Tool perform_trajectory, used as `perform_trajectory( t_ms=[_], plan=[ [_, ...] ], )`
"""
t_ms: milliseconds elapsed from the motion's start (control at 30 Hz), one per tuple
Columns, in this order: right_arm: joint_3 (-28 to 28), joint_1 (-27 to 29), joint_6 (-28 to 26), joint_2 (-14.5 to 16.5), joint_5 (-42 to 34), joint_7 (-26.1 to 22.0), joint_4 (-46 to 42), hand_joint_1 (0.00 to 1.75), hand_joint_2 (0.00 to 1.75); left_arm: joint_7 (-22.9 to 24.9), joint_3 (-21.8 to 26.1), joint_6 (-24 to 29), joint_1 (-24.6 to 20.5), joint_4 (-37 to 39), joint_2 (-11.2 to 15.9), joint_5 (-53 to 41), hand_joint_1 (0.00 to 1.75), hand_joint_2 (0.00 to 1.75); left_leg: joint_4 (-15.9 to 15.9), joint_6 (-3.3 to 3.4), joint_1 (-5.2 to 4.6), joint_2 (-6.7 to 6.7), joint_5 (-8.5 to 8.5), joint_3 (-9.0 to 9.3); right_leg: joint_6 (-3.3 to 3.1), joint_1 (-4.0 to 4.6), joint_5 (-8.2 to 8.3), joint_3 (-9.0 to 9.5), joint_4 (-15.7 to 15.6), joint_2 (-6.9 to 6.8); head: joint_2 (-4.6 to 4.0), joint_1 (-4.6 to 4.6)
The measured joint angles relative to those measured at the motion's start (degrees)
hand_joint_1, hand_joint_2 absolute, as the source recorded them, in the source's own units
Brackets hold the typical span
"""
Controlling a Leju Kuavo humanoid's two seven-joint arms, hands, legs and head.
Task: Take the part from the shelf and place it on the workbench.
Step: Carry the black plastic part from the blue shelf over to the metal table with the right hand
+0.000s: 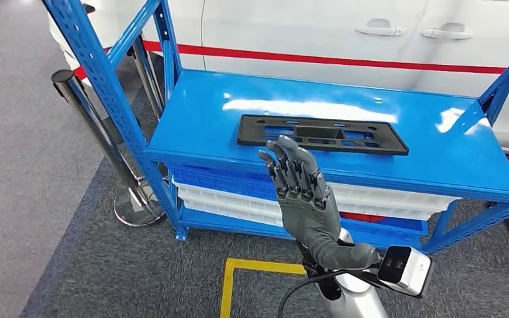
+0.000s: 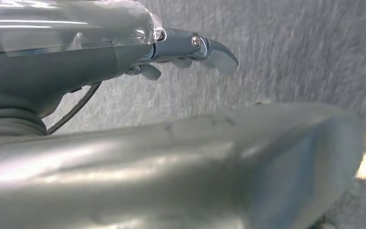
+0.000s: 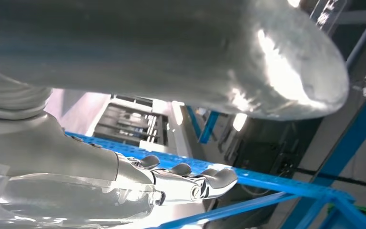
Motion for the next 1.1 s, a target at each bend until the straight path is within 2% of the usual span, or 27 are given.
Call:
perform_trajectory(
  t_ms=[33, 67, 100, 133, 200, 267, 300, 333, 367, 433, 467, 500, 533, 567, 600, 667, 700, 767, 800, 833, 867, 900, 933, 1000, 1033, 1100],
  plan=[
    [0.0, -0.1, 0.1, 0.0, 0.0, 0.0, 0.0, 0.0, 0.0, 0.0, 0.0, 0.0, 0.0, 0.1, -0.1, 0.0, 0.0, 0.0, -0.1, -0.21, 0.2, 0.06, -0.02, 0.14, -0.86, 0.44, 0.08, 0.59, -1.5, -0.12, 0.0, -0.15],
    [0.0, -0.1, 0.1, 0.0, 0.0, 0.0, 0.0, 0.0, 0.0, 0.0, 0.0, 0.0, -0.1, 0.1, -0.1, 0.0, 0.0, 0.0, -0.4, -0.52, 0.32, 0.14, 0.08, 0.34, -1.29, 0.61, 0.01, 0.9, -2.3, -0.13, -0.01, -0.24],
    [0.0, -0.1, 0.1, 0.0, 0.0, 0.0, -0.1, 0.0, 0.0, 0.0, 0.0, 0.0, -0.1, 0.1, -0.1, -0.1, 0.0, 0.0, -0.7, -0.81, 0.4, 0.2, 0.22, 0.54, -1.41, 0.55, 0.37, 1.43, -3.4, 0.03, 0.0, 0.01],
    [0.0, -0.1, 0.1, 0.0, 0.0, 0.0, -0.1, 0.0, 0.0, 0.1, 0.0, 0.0, -0.1, 0.1, -0.1, -0.1, 0.0, 0.0, -0.8, -1.09, 0.34, 0.26, 0.27, 0.75, -1.23, 0.32, 0.99, 2.09, -4.4, 0.06, -0.01, 0.05],
    [0.0, -0.2, 0.2, 0.0, 0.0, 0.0, -0.1, 0.0, 0.0, 0.1, 0.0, 0.0, -0.1, 0.1, 0.0, -0.2, 0.0, 0.0, 1.5, -1.77, 0.27, 0.2, -1.0, -0.04, -0.53, -0.48, 1.91, 3.69, -6.6, -0.08, -0.01, 0.0],
    [0.0, -0.1, 0.3, 0.0, -0.1, 0.0, 0.0, 0.0, 0.0, 0.0, 0.0, 0.1, 0.0, 0.1, 0.0, -0.2, 0.0, 0.0, 7.8, -2.71, 0.88, 0.16, -3.62, -3.32, 0.34, -1.03, 1.77, 4.52, -7.2, -0.26, -0.01, -0.06],
    [0.1, -0.1, 0.5, 0.0, -0.2, 0.0, 0.1, 0.0, 0.0, 0.0, 0.0, 0.1, 0.0, 0.1, 0.0, -0.2, 0.0, 0.0, 10.9, -3.23, 1.27, 0.18, -4.48, -5.13, 0.82, -1.29, 1.45, 4.68, -7.0, -0.17, -0.01, -0.04],
    [0.0, 0.0, 0.7, 0.0, -0.2, 0.0, 0.2, 0.0, 0.0, -0.1, 0.0, 0.1, 0.0, 0.1, 0.1, -0.2, 0.0, 0.0, 12.6, -3.75, 1.68, 0.2, -4.47, -6.35, 1.37, -1.61, 1.05, 4.81, -6.8, 0.05, -0.01, -0.05],
    [0.1, 0.0, 0.9, -0.1, -0.3, 0.1, 0.3, 0.0, 0.0, -0.2, 0.0, 0.1, 0.1, 0.1, 0.1, -0.2, 0.0, 0.0, 12.2, -4.31, 2.08, 0.2, -3.34, -6.56, 1.94, -1.99, 0.6, 4.95, -6.4, 0.39, -0.01, -0.04],
    [0.1, 0.0, 1.2, -0.1, -0.4, 0.1, 0.4, 0.0, 0.0, -0.4, 0.0, 0.2, 0.1, 0.1, 0.3, -0.2, 0.0, 0.0, 6.5, -5.57, 2.91, -0.29, 0.43, -4.27, 3.2, -2.91, -0.64, 5.23, -5.1, 1.26, 0.0, -0.05],
    [0.1, 0.0, 1.3, -0.1, -0.5, 0.1, 0.5, 0.0, 0.0, -0.5, 0.0, 0.2, 0.2, 0.1, 0.3, -0.2, 0.0, 0.0, 3.6, -6.0, 3.19, -1.03, 1.48, -2.81, 3.88, -3.16, -1.33, 5.11, -4.3, 1.7, -0.01, -0.22],
    [0.1, 0.0, 1.3, -0.1, -0.5, 0.1, 0.6, 0.0, 0.0, -0.6, 0.0, 0.2, 0.2, 0.2, 0.3, -0.2, 0.0, 0.0, 1.8, -5.91, 3.32, -1.71, 1.71, -1.85, 4.44, -3.31, -1.86, 4.85, -3.6, 2.17, 0.0, -0.35],
    [0.1, 0.1, 1.4, -0.1, -0.6, 0.1, 0.6, 0.0, 0.0, -0.7, 0.0, 0.2, 0.2, 0.2, 0.3, -0.2, 0.0, 0.0, 1.3, -5.52, 3.25, -2.21, 1.11, -1.5, 4.87, -3.35, -2.16, 4.54, -3.1, 2.57, 0.01, -0.44],
    [0.1, 0.1, 1.5, -0.2, -0.6, 0.1, 0.7, 0.0, 0.0, -0.7, 0.0, 0.2, 0.2, 0.3, 0.3, -0.2, 0.0, 0.0, 1.3, -4.81, 3.12, -2.24, 0.73, -1.42, 5.16, -3.33, -2.24, 4.27, -2.9, 2.96, 0.0, -0.52],
    [0.1, 0.2, 1.6, -0.2, -0.6, 0.1, 0.7, 0.0, 0.0, -0.8, 0.0, 0.2, 0.2, 0.3, 0.4, -0.2, 0.0, 0.0, 1.4, -4.04, 3.05, -1.86, 0.52, -1.47, 5.32, -3.44, -2.27, 4.19, -3.0, 3.3, 0.01, -0.44],
    [0.1, 0.3, 1.7, -0.3, -0.7, 0.1, 0.7, 0.0, 0.0, -0.9, 0.0, 0.2, 0.2, 0.3, 0.4, -0.2, 0.0, 0.0, 1.2, -3.05, 2.99, -1.04, 0.29, -1.16, 5.64, -3.56, -2.89, 3.85, -2.1, 2.87, 0.0, -0.26],
    [0.1, 0.3, 1.7, -0.3, -0.7, 0.1, 0.7, 0.0, 0.0, -1.0, 0.0, 0.2, 0.1, 0.3, 0.5, -0.2, 0.0, 0.0, 1.0, -2.66, 2.96, -0.66, 0.21, -0.93, 5.78, -3.54, -3.8, 2.91, -0.2, 2.24, -0.01, -0.14],
    [0.1, 0.3, 1.8, -0.4, -0.7, 0.1, 0.7, 0.0, 0.0, -1.3, 0.0, 0.2, 0.1, 0.3, 0.5, -0.1, 0.0, 0.0, 0.8, -2.2, 2.65, 0.15, 0.02, -0.58, 5.88, -3.41, -6.47, -1.07, 6.8, 0.97, 0.0, 0.07],
    [0.1, 0.4, 1.9, -0.4, -0.7, 0.1, 0.7, 0.0, 0.0, -1.4, 0.0, 0.2, 0.1, 0.3, 0.5, -0.1, 0.0, 0.0, 0.7, -2.03, 2.41, 0.6, -0.09, -0.44, 5.81, -3.32, -7.48, -3.45, 10.5, 0.75, 0.0, 0.09],
    [0.1, 0.5, 2.0, -0.5, -0.7, 0.1, 0.8, 0.0, 0.0, -1.4, 0.0, 0.2, 0.2, 0.3, 0.5, -0.1, 0.0, 0.0, 0.7, -1.84, 2.15, 1.07, -0.22, -0.29, 5.58, -3.17, -7.6, -5.27, 12.8, 0.65, 0.0, 0.09],
    [0.1, 0.5, 2.0, -0.5, -0.7, 0.1, 0.8, 0.0, 0.0, -1.4, 0.0, 0.2, 0.2, 0.3, 0.5, 0.0, 0.0, 0.0, 0.7, -1.64, 1.86, 1.53, -0.38, -0.08, 5.16, -2.89, -6.6, -6.09, 13.2, 0.59, -0.01, 0.1],
    [0.1, 0.5, 2.1, -0.6, -0.7, 0.1, 0.9, 0.0, 0.0, -1.4, 0.0, 0.2, 0.2, 0.3, 0.5, 0.0, 0.0, 0.0, 0.6, -1.47, 1.54, 1.89, -0.53, 0.21, 4.54, -2.5, -4.62, -5.77, 11.4, 0.49, -0.01, 0.11],
    [0.1, 0.5, 2.1, -0.6, -0.7, 0.1, 0.9, 0.0, 0.0, -1.4, 0.0, 0.2, 0.1, 0.3, 0.5, 0.0, 0.0, 0.0, 0.6, -1.33, 1.24, 2.18, -0.68, 0.56, 3.63, -1.98, -2.08, -4.48, 7.8, 0.31, -0.01, 0.12],
    [0.1, 0.4, 2.0, -0.6, -0.8, 0.1, 0.9, 0.0, 0.0, -1.4, 0.0, 0.2, 0.1, 0.4, 0.3, 0.0, 0.0, 0.0, 0.2, -1.28, 0.87, 2.63, -0.81, 1.09, 1.58, -0.96, 1.04, -1.64, 1.0, -0.59, -0.01, -0.19],
    [0.1, 0.3, 1.8, -0.6, -0.9, 0.1, 0.9, 0.0, 0.0, -1.4, 0.0, 0.3, 0.0, 0.4, 0.2, 0.1, 0.0, 0.0, 0.0, -1.39, 0.9, 2.83, -0.77, 1.17, 0.84, -0.54, 1.57, -0.83, -1.1, -0.9, -0.01, -0.28],
    [0.1, 0.2, 1.6, -0.6, -0.8, 0.2, 0.8, 0.0, 0.0, -1.2, 0.0, 0.4, -0.1, 0.5, 0.2, 0.1, 0.0, 0.0, -0.6, -1.82, 1.06, 3.22, -0.52, 1.33, 0.2, -0.18, 1.63, -0.43, -2.6, -0.95, -0.01, -0.26]
  ],
)
